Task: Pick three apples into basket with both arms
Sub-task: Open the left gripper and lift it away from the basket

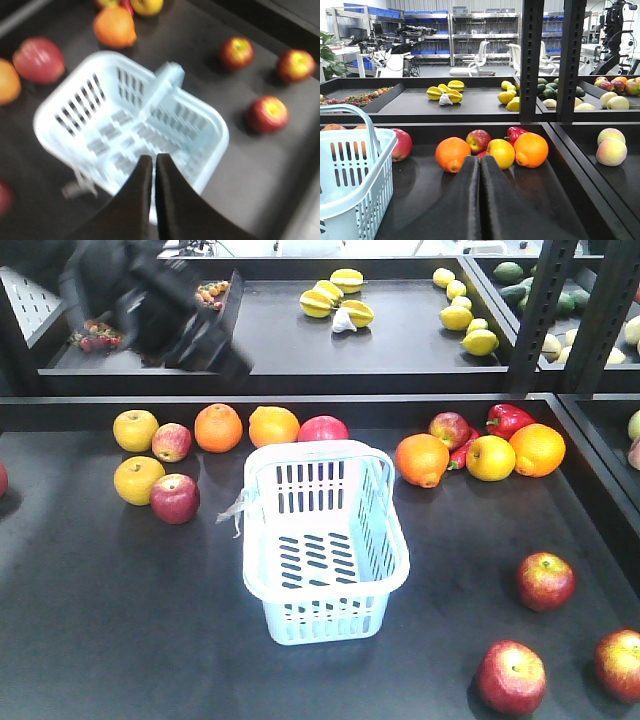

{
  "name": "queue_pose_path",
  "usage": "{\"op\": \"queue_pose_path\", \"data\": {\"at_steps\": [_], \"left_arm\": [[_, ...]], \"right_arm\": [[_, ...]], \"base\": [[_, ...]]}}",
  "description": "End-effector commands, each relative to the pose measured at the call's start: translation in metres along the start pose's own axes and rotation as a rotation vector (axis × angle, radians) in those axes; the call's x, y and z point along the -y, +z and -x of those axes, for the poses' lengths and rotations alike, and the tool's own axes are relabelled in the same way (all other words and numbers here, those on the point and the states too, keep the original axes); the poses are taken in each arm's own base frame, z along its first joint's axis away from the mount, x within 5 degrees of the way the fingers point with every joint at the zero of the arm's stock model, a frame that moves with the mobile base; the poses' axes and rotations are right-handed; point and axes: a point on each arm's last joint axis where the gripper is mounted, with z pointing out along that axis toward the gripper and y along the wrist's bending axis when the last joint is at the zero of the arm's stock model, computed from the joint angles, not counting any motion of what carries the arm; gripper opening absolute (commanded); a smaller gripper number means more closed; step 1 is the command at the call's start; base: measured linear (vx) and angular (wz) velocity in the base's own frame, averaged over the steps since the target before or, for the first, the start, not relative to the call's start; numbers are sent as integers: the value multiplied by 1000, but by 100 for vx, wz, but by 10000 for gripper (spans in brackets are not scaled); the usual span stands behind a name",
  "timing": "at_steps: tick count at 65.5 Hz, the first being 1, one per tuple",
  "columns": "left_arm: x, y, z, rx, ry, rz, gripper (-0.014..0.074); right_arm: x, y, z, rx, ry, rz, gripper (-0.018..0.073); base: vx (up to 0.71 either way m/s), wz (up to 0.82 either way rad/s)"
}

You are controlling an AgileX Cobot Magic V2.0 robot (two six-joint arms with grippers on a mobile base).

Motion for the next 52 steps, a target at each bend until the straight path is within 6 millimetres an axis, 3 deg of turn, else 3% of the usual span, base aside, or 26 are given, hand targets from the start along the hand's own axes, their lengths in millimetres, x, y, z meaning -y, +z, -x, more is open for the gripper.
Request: {"op": "queue_pose_path", "data": {"at_steps": [1,8,19,34,41,52], "left_arm": [[30,-33,-24,16,-16,-24,-8],[47,-39,-69,-15,-45,-19,-8],[71,-51,-138,146,-75,103,-8],[91,-43,-233,327,-167,225,-8],[97,-38,-267,419,-181,271,-8],[100,-28,-298,461,-181,304,-8]], "right_arm": [[0,0,2,69,-15,-2,-5],[0,0,2,69,-15,-2,-5],[0,0,2,69,-15,-2,-5],[0,0,2,69,-15,-2,-5],[0,0,2,68,-15,-2,-5],[0,0,2,68,-15,-2,-5]], "base": [[0,0],[0,0],[0,0],[0,0],[0,0],[0,0]]}}
